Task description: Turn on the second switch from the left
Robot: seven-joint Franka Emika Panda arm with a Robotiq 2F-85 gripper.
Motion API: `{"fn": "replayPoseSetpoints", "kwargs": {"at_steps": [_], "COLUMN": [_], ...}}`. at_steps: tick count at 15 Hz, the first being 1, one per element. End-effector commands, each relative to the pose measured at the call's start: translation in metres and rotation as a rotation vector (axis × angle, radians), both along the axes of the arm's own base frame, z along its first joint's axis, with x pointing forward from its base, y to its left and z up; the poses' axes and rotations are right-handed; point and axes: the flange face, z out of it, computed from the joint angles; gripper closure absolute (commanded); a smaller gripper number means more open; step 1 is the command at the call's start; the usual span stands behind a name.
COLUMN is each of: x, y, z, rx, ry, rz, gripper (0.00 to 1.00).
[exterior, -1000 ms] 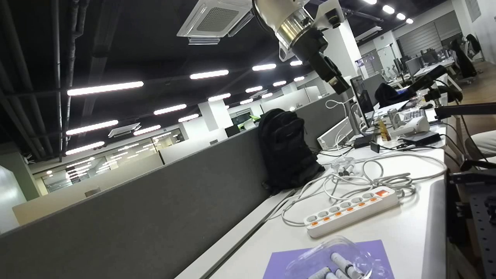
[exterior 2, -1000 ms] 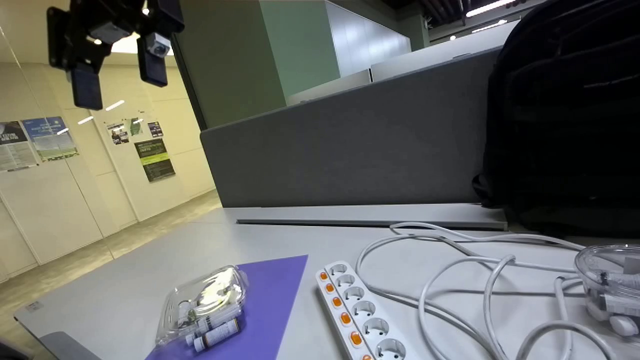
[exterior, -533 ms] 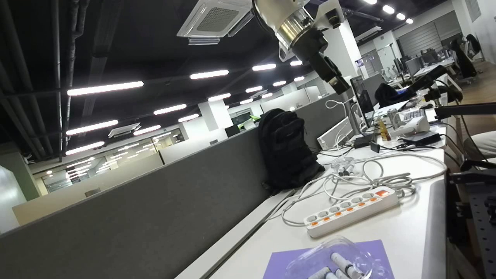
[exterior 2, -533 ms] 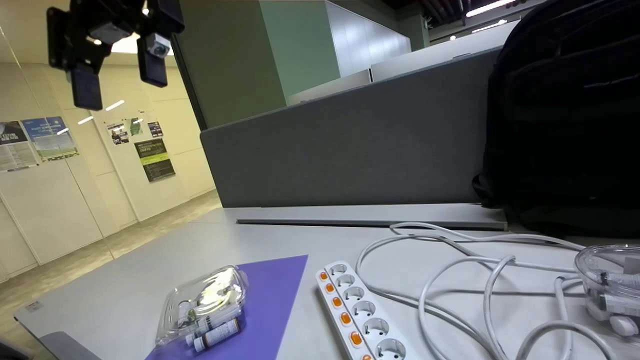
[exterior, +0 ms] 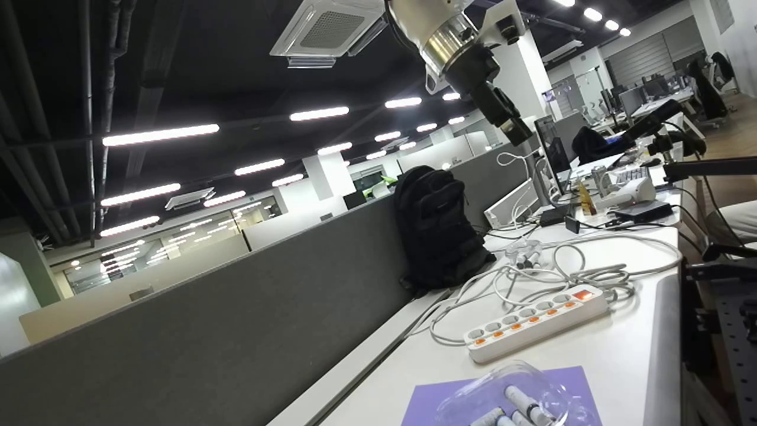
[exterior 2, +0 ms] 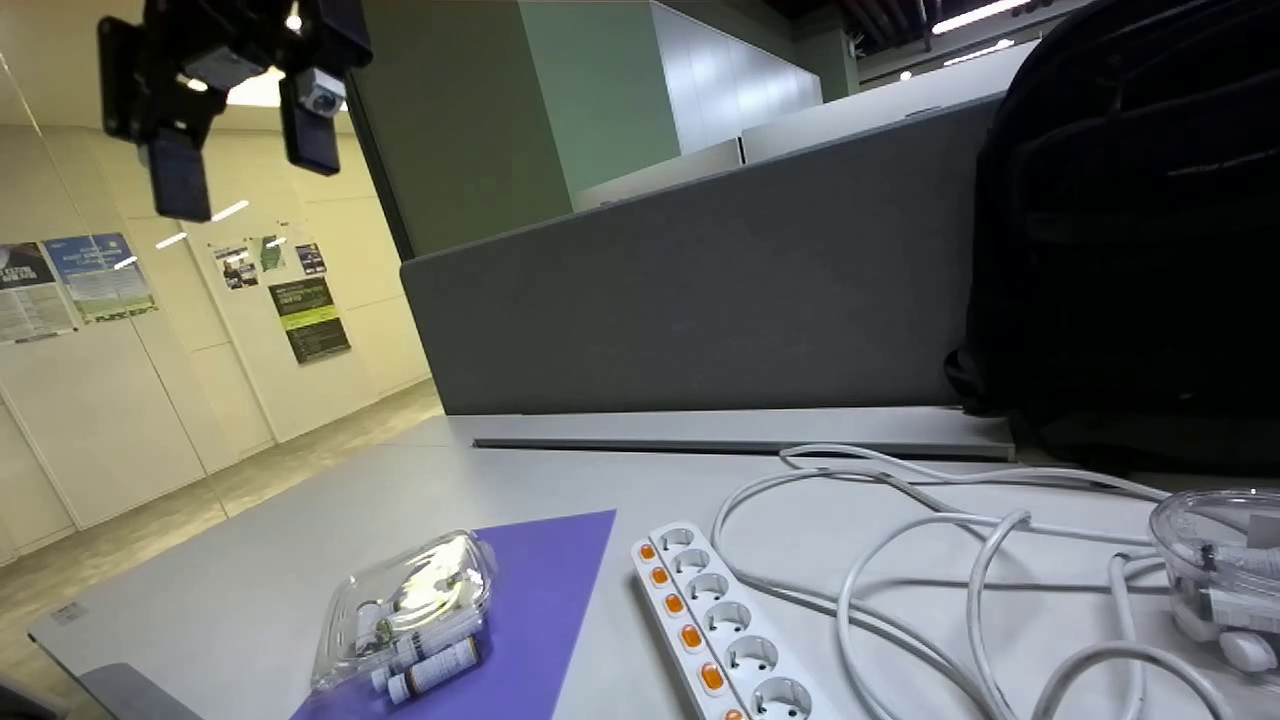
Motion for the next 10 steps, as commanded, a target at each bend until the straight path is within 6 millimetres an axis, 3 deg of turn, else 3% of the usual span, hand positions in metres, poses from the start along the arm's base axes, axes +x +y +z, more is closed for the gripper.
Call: {"fn": "replayPoseSetpoints", "kwargs": {"at_steps": [1,2,5,8,10], "x": [0.028,0.011,0.026,0.028,0.035], "y": [-0.015,-0.007,-0.014,-0.015,-0.016], "z": [-0.071,-0.027,-0.078,-0.083,-0.084], "rx": [-0.077,-0.036,-0.053,-0.054,-0.073], "ry": [0.061,-0.007,0.071,0.081,-0.041], "rz": [-0.09,-0.038,-0.06,-0.063,-0.143], "gripper": [0.0,0.0,0.0,0.0,0.0]}}
